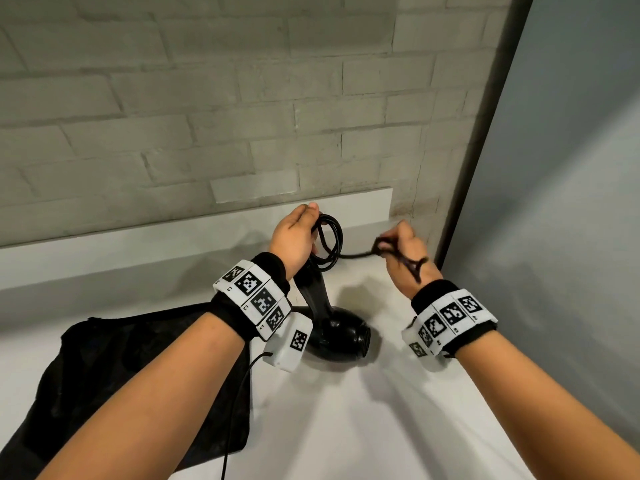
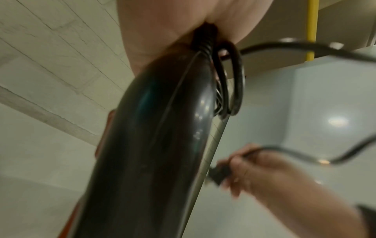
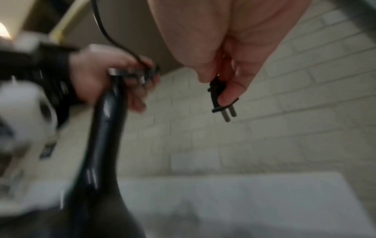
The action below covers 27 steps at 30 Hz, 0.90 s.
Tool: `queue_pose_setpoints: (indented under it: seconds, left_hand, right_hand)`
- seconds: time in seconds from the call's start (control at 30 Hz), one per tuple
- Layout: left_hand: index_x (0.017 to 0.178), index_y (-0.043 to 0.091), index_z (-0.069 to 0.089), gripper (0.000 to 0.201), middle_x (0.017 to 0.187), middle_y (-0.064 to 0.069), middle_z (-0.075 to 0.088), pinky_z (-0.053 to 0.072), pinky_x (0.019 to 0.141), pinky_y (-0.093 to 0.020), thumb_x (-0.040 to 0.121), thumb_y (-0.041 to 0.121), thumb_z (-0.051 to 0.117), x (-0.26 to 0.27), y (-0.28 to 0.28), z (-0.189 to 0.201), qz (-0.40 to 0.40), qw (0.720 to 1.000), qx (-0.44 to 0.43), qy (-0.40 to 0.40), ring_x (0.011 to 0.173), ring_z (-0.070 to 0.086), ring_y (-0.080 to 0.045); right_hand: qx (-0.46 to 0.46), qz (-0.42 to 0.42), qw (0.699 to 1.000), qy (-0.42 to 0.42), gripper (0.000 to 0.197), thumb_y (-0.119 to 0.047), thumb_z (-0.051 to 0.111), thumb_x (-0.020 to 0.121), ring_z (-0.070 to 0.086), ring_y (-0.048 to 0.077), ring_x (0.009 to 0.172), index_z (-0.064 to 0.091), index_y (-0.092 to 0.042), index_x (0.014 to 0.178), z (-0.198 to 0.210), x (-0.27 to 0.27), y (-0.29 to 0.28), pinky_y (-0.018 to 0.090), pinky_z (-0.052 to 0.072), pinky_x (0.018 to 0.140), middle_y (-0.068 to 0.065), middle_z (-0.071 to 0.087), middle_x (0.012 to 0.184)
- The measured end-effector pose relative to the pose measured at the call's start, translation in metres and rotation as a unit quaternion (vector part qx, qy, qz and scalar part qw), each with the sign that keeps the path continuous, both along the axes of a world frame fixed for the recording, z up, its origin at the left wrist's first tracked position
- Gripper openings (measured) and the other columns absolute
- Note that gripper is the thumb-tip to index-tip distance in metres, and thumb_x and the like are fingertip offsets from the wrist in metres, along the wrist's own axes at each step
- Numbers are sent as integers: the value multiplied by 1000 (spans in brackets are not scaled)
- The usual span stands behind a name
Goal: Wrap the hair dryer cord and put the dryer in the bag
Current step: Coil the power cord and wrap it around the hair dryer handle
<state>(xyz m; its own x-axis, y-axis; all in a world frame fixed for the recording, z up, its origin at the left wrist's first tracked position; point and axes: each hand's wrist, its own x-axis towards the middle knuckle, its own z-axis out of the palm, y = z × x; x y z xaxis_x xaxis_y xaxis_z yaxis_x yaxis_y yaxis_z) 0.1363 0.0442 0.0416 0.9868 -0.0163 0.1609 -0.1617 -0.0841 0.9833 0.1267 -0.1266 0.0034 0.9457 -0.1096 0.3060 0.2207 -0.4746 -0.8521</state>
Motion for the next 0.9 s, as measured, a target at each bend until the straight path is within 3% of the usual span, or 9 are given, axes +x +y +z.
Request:
queue_pose_setpoints:
  seconds: [0.07,0.13,0.27,0.4,0.47,0.53,0.67,0.77,0.9]
  left_hand:
    - [74,12,48,31,52,-2,32,34,38,-12,97,29,36,2,1,-2,15,1000,22,-6,34,36,-6]
    - [71,15,47,32,54,0,32,33,38,-13,97,31,36,4,0,-4,16,1000,24,-7,30,35,-3]
    - [67,17,44,33,54,0,29,30,36,-12,97,30,37,4,-1,-4,14,1000,18,-9,33,30,-3]
    - [68,17,47,34,68,-12,42,38,57,-25,96,34,38,2,-1,-3,8,1000,25,-18,61,42,-21]
    - [69,17,50,35,68,-13,46,39,64,-31,94,38,37,0,-1,-1,12,998,51,-26,62,44,-23]
    - [69,18,50,35,62,-5,47,40,66,-34,96,35,35,-1,-1,1,21,995,87,-42,58,44,-21]
    - [68,20,53,36,65,-3,51,45,71,-39,96,34,36,-3,-2,1,18,993,107,-54,63,47,-21]
    - [68,18,53,37,62,-3,50,45,67,-36,96,34,36,-3,-1,-1,11,992,109,-56,57,47,-17]
    - [67,16,50,37,54,-1,46,41,58,-27,96,36,37,-1,2,-4,-19,994,101,-47,49,46,-15]
  right_hand:
    - [78,35,993,-77,14,3,45,89,57,1,63,47,-10,85,16,-10,8,5,46,56,4,57,80]
    - [134,76,979,-133,29,6,46,88,59,-4,58,45,-22,79,28,-20,15,9,47,56,-2,58,81]
    - [143,143,962,-183,24,-2,49,80,60,-3,63,45,-26,80,32,-31,30,10,48,57,-9,57,85]
    - [106,149,972,-148,20,-10,50,77,58,-1,69,46,-30,80,21,-30,39,12,46,64,-13,58,86]
    - [60,137,981,-127,15,-7,55,79,57,0,79,50,-21,81,17,-26,42,9,45,70,-11,59,91]
    - [-21,122,985,-121,8,-2,57,83,56,12,89,54,-6,90,12,-25,44,8,43,76,1,61,97]
    - [-156,78,967,-187,10,-5,63,79,52,28,91,59,2,85,10,-22,50,29,45,78,17,55,95]
    - [-158,71,967,-187,9,-3,62,79,52,30,89,58,3,85,11,-17,55,35,48,79,20,50,97]
    - [-86,35,986,-140,33,-6,56,82,52,18,96,45,0,112,14,-6,57,18,40,80,15,51,115]
